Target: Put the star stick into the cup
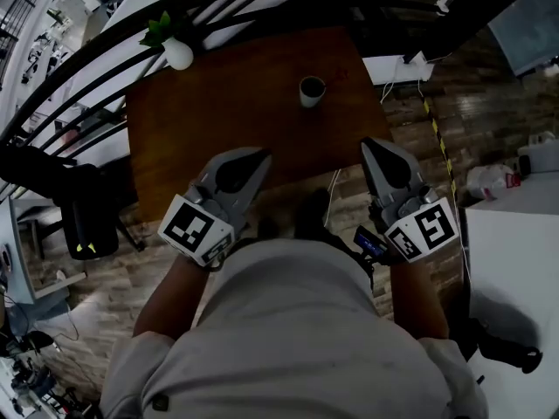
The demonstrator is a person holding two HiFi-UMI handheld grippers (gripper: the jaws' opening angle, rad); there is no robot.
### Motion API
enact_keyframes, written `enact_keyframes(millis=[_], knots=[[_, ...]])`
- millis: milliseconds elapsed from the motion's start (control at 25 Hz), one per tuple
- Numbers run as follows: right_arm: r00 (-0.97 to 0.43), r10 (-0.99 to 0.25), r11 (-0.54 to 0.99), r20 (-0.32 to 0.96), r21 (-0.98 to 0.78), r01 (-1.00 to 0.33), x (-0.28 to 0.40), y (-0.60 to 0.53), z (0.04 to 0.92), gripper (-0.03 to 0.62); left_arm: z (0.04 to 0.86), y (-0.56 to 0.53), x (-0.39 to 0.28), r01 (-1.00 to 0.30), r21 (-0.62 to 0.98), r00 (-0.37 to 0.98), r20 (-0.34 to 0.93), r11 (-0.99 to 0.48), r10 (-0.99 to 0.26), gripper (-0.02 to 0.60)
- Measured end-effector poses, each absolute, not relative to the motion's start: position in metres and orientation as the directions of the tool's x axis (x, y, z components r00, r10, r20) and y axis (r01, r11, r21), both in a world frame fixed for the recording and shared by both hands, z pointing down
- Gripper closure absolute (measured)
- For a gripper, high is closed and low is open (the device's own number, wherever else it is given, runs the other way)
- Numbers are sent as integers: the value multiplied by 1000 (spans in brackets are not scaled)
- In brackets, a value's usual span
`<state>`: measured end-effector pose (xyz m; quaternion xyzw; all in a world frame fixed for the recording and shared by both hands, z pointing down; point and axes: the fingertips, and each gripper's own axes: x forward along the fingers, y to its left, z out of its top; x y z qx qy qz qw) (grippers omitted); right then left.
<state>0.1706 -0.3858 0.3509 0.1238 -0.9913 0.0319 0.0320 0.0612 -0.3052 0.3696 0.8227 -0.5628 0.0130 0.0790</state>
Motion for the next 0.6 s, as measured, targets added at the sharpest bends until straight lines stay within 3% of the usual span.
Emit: enact_keyframes(millis=[600], knots=[[-933, -341, 936, 111, -49, -348, 203, -299, 348, 586, 369, -228, 76, -891, 154, 442, 74, -428, -894, 578]])
